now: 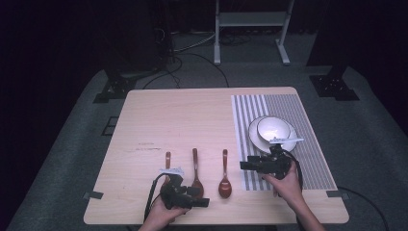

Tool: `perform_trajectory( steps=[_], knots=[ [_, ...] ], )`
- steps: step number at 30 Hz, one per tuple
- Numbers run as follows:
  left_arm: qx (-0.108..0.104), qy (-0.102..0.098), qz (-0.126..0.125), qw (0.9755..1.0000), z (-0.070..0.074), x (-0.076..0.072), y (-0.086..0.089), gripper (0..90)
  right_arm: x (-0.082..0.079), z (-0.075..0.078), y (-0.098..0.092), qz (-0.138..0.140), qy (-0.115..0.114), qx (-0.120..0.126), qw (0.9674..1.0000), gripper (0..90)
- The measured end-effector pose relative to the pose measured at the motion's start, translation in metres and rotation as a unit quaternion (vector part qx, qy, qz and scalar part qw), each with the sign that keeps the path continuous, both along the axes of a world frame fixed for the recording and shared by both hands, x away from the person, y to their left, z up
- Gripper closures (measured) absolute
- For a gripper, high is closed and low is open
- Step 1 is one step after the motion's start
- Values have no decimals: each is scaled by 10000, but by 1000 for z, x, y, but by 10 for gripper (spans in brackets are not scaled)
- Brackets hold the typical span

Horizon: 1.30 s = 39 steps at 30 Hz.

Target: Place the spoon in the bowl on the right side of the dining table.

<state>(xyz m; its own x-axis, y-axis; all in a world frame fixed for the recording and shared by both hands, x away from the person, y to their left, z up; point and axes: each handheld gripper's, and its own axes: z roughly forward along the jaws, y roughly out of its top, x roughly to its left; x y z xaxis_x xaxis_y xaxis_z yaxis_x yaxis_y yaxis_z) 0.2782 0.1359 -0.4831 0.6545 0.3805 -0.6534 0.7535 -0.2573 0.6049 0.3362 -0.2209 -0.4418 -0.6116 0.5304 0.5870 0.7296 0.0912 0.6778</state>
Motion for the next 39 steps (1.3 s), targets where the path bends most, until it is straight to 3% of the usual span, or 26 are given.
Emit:
perform_trajectory(
  steps=[22,39],
  knots=[
    [0,26,-17,10000,0,1,0,91,24,2,33,260,117,-36,9996,297],
    [18,18,-41,10000,0,2,0,92,35,-2,63,466,181,-204,9985,297]
  ],
)
